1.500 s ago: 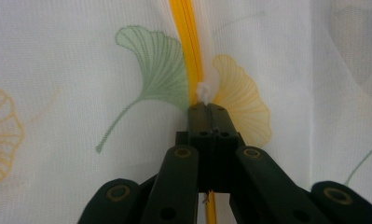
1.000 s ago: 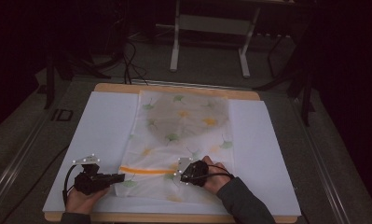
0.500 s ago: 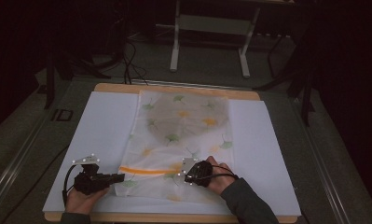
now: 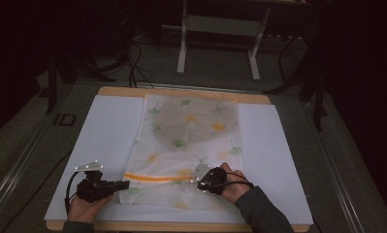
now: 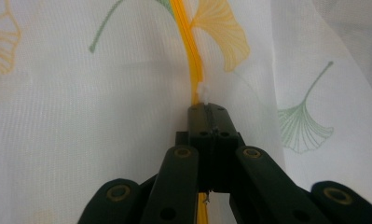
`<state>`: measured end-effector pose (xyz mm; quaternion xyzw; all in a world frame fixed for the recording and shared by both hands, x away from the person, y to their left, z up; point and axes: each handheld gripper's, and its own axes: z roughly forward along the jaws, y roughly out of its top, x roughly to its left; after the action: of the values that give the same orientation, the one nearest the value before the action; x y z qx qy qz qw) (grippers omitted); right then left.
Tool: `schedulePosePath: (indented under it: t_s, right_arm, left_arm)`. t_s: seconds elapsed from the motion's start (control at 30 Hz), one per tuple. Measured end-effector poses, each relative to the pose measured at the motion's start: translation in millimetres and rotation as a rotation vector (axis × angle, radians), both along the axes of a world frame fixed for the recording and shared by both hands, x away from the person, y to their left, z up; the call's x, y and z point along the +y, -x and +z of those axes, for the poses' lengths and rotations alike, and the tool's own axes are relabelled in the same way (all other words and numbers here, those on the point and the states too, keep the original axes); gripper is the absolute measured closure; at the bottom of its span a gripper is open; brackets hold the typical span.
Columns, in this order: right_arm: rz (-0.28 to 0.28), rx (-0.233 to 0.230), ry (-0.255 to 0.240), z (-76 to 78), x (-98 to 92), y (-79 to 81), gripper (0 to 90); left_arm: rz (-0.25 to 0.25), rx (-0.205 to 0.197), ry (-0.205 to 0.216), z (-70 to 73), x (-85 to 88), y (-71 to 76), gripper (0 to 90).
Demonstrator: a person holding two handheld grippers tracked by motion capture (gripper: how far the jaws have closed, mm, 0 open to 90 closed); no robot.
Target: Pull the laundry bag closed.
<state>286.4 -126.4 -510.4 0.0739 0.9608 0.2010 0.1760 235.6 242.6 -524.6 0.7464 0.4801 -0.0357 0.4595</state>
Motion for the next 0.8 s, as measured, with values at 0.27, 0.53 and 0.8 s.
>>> schedulePosePath:
  t_s: [0.27, 0.53, 0.8]
  right_arm:
    - [-0.001, -0.005, 0.004, 3.4, -6.1, 2.4, 90.0]
    - [-0.003, -0.017, 0.015, 2.9, -10.1, 4.0, 90.0]
    - [-0.017, -0.022, 0.023, 2.1, -18.4, 4.0, 90.0]
  left_arm:
    - [-0.001, -0.001, -0.003, 0.0, 0.1, 0.0, 88.5]
    - [-0.002, -0.001, -0.001, 0.3, 0.1, 0.1, 88.6]
    - [-0.003, -0.002, -0.001, 0.4, 0.3, 0.0, 88.5]
